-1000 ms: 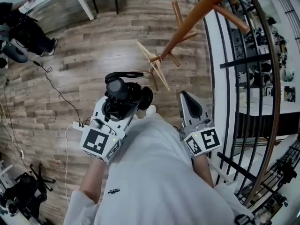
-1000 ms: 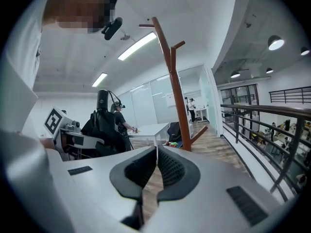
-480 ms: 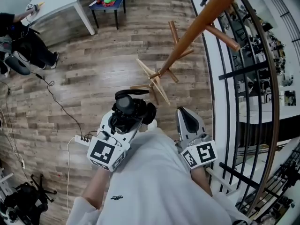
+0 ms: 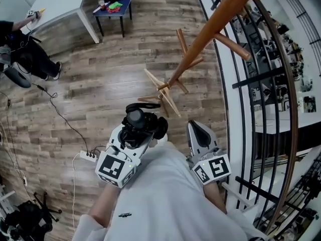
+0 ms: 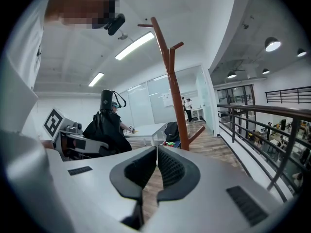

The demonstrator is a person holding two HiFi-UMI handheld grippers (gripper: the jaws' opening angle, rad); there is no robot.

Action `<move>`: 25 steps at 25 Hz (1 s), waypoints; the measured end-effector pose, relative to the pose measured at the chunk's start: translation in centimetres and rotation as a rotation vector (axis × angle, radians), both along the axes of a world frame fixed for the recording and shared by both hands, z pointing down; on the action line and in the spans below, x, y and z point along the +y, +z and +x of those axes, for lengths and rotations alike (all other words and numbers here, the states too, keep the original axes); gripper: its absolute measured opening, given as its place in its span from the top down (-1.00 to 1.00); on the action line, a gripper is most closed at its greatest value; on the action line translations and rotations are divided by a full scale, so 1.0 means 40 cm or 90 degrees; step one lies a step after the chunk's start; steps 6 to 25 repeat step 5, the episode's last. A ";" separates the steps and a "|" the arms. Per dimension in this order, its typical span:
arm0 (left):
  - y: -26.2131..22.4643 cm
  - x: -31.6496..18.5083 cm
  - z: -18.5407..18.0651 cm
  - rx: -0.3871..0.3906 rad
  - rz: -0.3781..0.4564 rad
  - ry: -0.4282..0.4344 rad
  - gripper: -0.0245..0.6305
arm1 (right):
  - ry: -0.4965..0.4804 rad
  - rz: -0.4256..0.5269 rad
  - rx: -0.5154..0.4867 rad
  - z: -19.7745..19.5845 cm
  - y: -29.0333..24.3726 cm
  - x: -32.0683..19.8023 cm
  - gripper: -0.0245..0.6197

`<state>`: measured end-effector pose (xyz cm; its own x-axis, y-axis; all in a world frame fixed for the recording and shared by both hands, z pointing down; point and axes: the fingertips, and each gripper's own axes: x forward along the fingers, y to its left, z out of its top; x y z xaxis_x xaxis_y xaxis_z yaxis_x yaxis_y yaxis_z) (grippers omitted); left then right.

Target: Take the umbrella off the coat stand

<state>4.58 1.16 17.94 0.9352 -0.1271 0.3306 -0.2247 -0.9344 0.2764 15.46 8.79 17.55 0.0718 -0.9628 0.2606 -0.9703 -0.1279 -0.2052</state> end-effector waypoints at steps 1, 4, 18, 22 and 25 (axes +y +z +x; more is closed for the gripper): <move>0.000 0.000 0.002 0.000 -0.001 0.000 0.18 | 0.000 -0.001 0.000 0.002 0.000 0.001 0.81; -0.003 -0.001 0.009 -0.002 0.000 -0.001 0.18 | 0.000 0.000 0.001 0.008 -0.005 0.001 0.81; -0.004 -0.002 0.011 -0.003 0.000 -0.001 0.18 | 0.000 0.001 0.002 0.010 -0.007 0.001 0.81; -0.004 -0.002 0.011 -0.003 0.000 -0.001 0.18 | 0.000 0.001 0.002 0.010 -0.007 0.001 0.81; -0.004 -0.002 0.011 -0.003 0.000 -0.001 0.18 | 0.000 0.001 0.002 0.010 -0.007 0.001 0.81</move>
